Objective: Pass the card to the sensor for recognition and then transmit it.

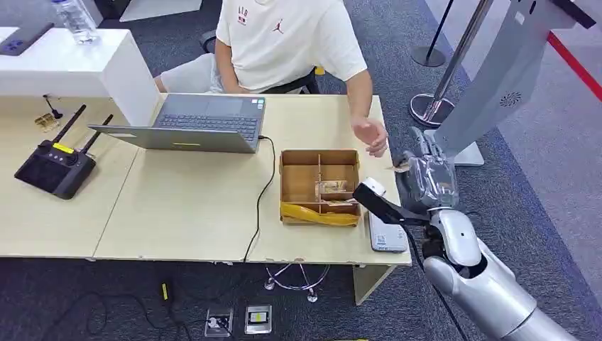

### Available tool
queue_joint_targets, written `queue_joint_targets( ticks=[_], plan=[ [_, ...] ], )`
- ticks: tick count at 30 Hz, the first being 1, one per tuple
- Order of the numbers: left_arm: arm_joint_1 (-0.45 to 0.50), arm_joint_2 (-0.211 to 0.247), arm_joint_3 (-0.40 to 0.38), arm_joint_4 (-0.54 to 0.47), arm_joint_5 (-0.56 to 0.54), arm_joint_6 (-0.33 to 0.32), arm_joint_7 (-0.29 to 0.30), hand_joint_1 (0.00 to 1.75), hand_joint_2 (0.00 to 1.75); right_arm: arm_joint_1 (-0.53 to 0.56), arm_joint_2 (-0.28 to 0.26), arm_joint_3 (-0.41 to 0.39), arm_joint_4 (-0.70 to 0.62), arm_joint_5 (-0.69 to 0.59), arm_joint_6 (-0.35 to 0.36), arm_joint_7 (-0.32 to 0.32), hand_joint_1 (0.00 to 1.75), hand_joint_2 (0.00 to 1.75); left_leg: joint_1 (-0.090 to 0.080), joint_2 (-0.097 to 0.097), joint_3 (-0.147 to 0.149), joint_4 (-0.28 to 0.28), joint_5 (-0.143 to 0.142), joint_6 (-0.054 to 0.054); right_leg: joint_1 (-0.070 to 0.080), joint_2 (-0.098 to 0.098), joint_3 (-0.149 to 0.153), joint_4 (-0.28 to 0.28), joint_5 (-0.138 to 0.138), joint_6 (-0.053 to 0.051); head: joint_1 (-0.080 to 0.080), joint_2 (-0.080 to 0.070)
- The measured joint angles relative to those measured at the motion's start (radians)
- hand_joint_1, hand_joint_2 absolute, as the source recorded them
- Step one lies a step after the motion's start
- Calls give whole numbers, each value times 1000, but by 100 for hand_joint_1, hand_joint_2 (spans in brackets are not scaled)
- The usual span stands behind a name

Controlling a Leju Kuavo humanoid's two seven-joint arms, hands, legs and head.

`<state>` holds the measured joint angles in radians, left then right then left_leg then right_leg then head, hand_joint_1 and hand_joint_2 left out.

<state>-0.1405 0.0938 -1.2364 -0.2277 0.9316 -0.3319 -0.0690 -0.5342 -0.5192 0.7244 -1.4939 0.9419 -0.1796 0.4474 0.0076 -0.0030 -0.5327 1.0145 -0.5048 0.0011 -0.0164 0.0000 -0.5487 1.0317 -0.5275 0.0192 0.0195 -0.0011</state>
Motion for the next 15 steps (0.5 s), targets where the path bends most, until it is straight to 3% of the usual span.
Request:
queue_joint_targets(
  ticks=[7, 15],
  plan=[
    [-11, 1, -15, 0, -16, 0, 0, 0, 175, -136, 44, 64, 28, -17, 61, -29, 175, 175, 0, 0, -2, 0, 0, 0, 0, 0, -2, 1, 0, 0, 0, 0],
    [-21, 0, -24, 0, -23, 0, 1, 0, 175, -258, 127, 168, 172, -50, 95, -63, 175, 175, 1, -1, -4, 0, 0, -1, 1, -1, -3, 1, 0, 0, 0, 0]
  ],
)
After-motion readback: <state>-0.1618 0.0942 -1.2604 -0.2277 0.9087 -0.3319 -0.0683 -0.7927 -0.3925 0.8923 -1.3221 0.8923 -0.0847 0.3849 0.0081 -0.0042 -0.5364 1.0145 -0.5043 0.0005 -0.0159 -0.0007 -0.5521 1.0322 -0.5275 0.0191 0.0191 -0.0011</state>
